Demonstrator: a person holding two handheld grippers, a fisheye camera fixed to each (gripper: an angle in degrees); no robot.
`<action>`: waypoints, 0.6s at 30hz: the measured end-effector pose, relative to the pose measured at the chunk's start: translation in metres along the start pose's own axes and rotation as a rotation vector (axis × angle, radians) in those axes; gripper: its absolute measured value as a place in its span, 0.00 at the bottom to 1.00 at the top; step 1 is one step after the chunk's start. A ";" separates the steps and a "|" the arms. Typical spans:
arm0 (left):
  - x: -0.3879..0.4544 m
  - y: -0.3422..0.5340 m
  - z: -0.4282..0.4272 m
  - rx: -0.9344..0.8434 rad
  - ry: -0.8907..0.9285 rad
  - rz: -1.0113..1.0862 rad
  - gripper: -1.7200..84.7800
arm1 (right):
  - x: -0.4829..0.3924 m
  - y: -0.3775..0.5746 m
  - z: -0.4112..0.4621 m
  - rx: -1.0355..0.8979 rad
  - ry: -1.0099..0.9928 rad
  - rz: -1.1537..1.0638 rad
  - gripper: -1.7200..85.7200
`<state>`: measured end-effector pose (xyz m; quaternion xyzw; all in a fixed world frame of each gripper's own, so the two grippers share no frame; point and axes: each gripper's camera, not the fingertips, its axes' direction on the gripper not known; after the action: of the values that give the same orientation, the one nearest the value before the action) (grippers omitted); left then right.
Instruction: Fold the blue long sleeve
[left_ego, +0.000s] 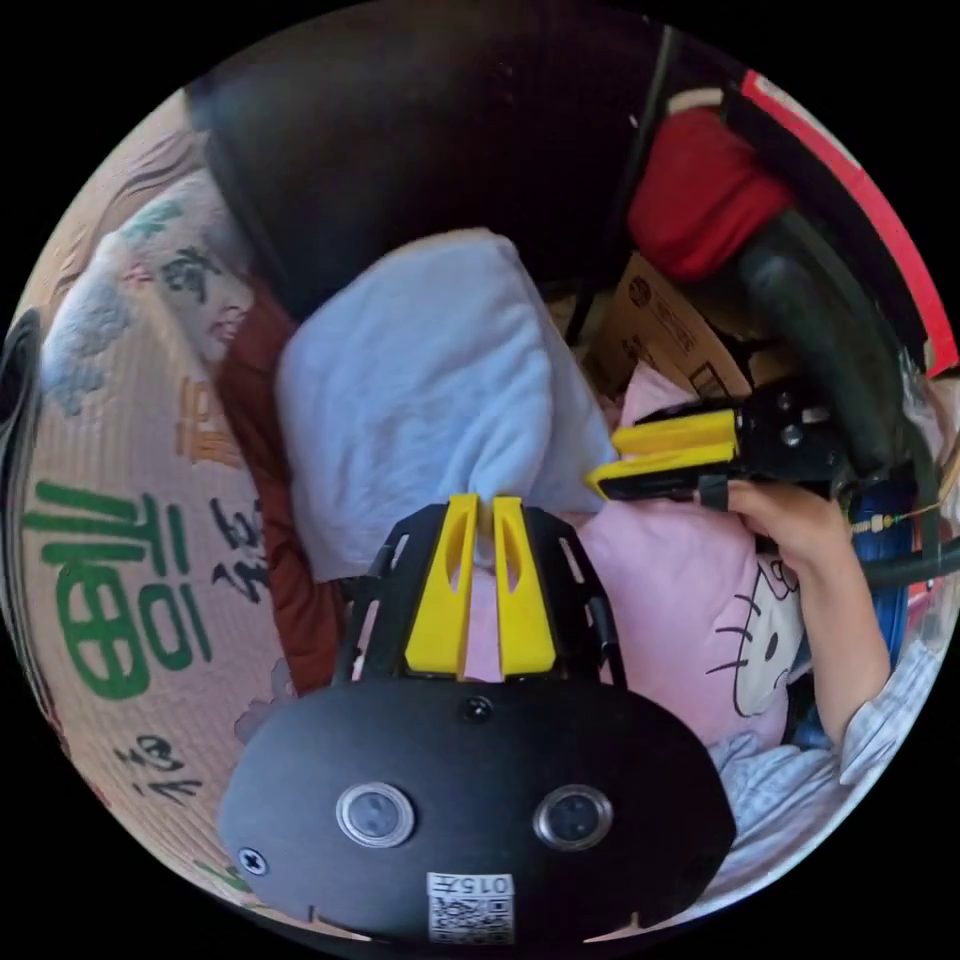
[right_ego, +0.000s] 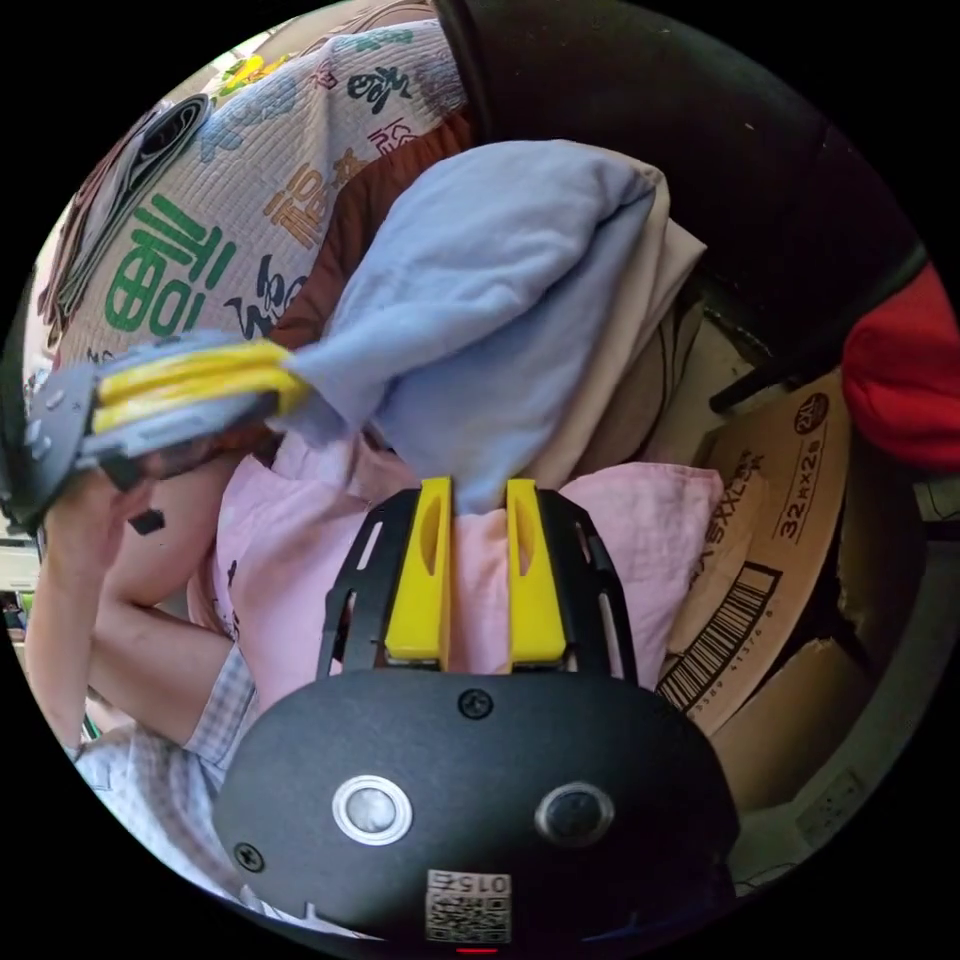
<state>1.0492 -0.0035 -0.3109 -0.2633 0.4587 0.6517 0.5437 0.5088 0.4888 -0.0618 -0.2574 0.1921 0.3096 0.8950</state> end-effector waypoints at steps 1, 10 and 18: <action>-0.005 0.009 -0.009 0.032 -0.012 -0.025 0.03 | -0.003 0.007 0.003 0.015 0.020 -0.009 0.10; -0.037 0.170 -0.126 0.378 -0.193 -0.176 0.02 | -0.027 0.107 -0.073 0.465 0.027 -0.034 0.07; 0.016 0.356 -0.249 0.648 -0.373 -0.171 0.02 | -0.095 0.185 -0.173 0.791 0.243 -0.255 0.07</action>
<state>0.6679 -0.2119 -0.3236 0.0081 0.5107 0.4618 0.7252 0.2859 0.4702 -0.2148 0.0491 0.3664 0.0664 0.9268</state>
